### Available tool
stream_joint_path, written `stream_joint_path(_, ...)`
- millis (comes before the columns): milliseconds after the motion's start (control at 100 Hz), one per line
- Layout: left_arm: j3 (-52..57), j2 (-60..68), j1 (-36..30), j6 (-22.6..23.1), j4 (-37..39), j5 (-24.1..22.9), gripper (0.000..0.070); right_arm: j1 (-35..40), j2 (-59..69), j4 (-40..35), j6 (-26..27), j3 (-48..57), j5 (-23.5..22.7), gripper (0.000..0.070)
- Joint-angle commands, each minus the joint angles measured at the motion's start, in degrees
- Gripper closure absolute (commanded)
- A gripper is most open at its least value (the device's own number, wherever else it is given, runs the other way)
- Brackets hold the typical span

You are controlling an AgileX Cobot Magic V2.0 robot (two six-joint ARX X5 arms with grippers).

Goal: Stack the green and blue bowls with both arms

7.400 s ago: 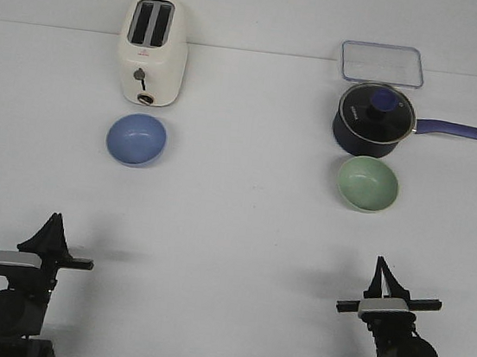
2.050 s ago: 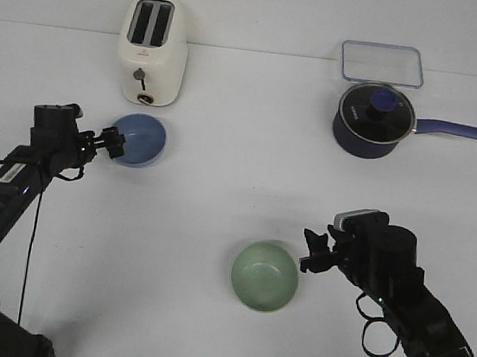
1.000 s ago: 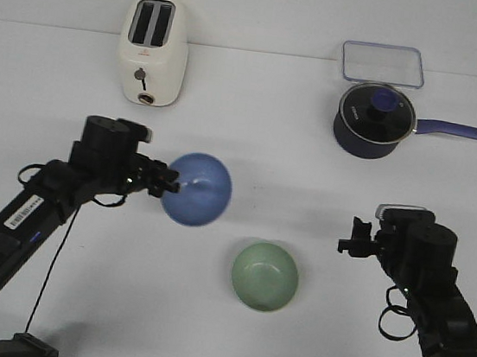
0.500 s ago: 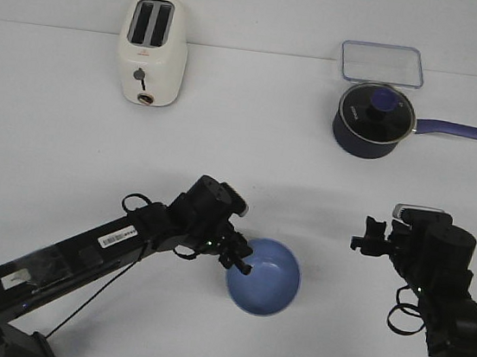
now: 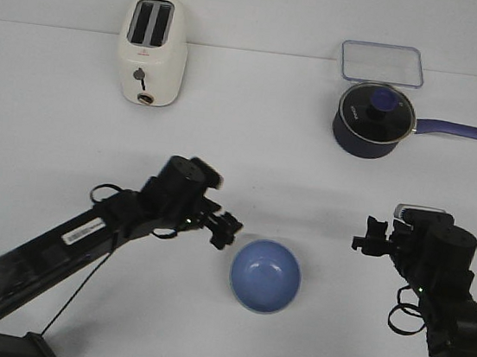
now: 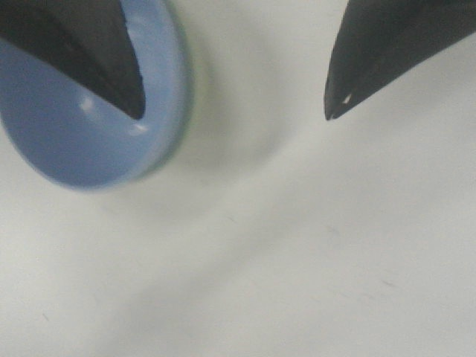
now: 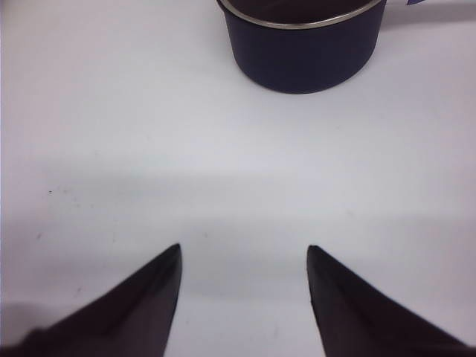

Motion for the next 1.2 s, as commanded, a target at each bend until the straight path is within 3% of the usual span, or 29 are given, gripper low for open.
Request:
stream_joint_path(0,0.79,-2.91,2.67,1.97,-0.96,-4.92,0.0252,0.11,0.39,1.42,-0.68,0.59,-1.68,0.0365)
stream_joint_path(30,0.79,-4.66,4.52,2.08,-1.42,-7.37,0.0264,0.13,0.39,1.92,-0.68,0.57,-2.75,0.0381)
stream_joint_path(70,0.79,-6.91,7.10,2.23,-2.08,-10.23,0.0331,0.22,0.37,2.51,-0.68,0.55,-4.24,0.0433)
stream_joint_path(120,0.76,-9.66,10.69,3.34,-3.06,-12.74,0.0482,0.50,0.35,3.10,-0.72,0.52,-5.31,0.0559)
stream_joint_path(170,0.68,-12.50,14.99,4.70,-4.57,-13.44,0.0690,0.90,0.33,3.43,-0.94,0.52,-5.60,0.0692)
stream_joint_path(180,0.66,-12.76,15.45,4.87,-4.74,-13.44,0.0700,0.98,0.33,3.52,-0.94,0.50,-5.64,0.0700)
stream_joint_path(360,-6.91,-22.95,28.85,7.08,-3.10,-13.51,0.0687,3.98,-3.78,10.19,-1.64,-3.50,-6.14,0.0700)
stream_joint_path(610,-36.17,-49.62,40.26,10.32,20.57,-13.46,0.0688,5.99,-22.47,24.37,-6.47,-18.97,-4.09,0.0700)
stream_joint_path(780,-46.29,-62.36,41.77,7.67,27.28,-13.49,0.0688,5.95,-29.83,26.82,-6.16,-25.11,3.39,0.0700)
stream_joint_path(1190,-46.53,-65.02,41.75,5.46,26.82,-13.44,0.0686,5.95,-30.40,28.09,-6.25,-25.14,3.74,0.0700)
